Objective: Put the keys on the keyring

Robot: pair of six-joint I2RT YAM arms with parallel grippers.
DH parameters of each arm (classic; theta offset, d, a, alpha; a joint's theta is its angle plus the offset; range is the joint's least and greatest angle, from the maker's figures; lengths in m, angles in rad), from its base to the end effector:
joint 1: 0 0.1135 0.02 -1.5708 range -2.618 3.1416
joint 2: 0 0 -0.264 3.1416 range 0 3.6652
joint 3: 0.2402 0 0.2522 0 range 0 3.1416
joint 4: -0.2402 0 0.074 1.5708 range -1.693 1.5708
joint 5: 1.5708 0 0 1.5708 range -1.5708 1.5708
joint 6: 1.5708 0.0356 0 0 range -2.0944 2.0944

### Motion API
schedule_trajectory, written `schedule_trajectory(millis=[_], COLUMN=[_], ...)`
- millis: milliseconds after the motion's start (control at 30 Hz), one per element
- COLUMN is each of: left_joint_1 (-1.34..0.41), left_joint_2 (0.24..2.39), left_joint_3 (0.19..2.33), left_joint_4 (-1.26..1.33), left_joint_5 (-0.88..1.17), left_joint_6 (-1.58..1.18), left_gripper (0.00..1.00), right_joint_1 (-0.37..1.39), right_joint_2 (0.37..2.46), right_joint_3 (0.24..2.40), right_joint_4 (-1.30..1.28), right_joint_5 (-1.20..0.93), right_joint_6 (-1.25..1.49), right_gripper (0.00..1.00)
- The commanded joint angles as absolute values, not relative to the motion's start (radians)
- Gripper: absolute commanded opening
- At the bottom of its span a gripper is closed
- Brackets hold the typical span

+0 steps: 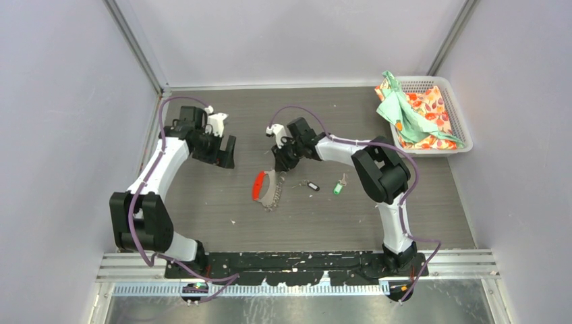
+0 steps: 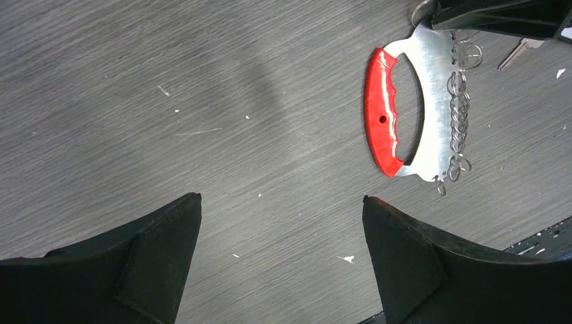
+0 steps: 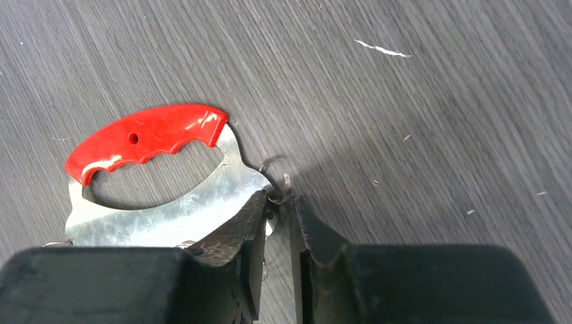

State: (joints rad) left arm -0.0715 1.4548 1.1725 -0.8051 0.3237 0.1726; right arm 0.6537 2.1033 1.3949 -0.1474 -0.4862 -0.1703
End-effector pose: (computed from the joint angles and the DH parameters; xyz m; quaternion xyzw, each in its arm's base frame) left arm 0.2899 -0.0321 0.2697 0.1550 0.9464 -0.1443 0.2438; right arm 0.3457 0.2858 0.1475 -0.4413 0.7994 0.3002 0.2758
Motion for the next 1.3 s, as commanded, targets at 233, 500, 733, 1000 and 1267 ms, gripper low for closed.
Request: schedule_trajectory(millis=[233,500,733,1000,1267], left_joint_1=[-0.066,-0.064,-0.065,-0.065,-0.065], left_joint_2=[1.467,1.405,1.222,1.216,1.271], left_joint_3=[1.24,1.311,1.342,1.356,1.351], left_joint_4=[-0.855,-0.955,-1.033,-1.073,-1.093], left_joint_5=[0.32,0.517,0.704,0.724,0.72], left_joint_6=[0.198,0.258,0.433,0.397,0.369], left_gripper=[0.88,0.89,0.91,0.93,0.93], right_joint_1=[0.677,0.756,0.804,0.698,0.613], right_joint_2=[1.955,1.743,1.604,1.744,1.897], right_joint_3=[1.365,1.286,1.209,1.219,1.356], right_joint_4=[-0.241,-0.146,-0.022,-0.093,-0.254], right_joint_5=[-0.453,-0.374,-0.298,-0.375,-0.639], right_joint_6=[-0.183,-0.171,-0.11,-0.214,-0.381], right_gripper=[0.01,0.01,0.01,0.58,0.67])
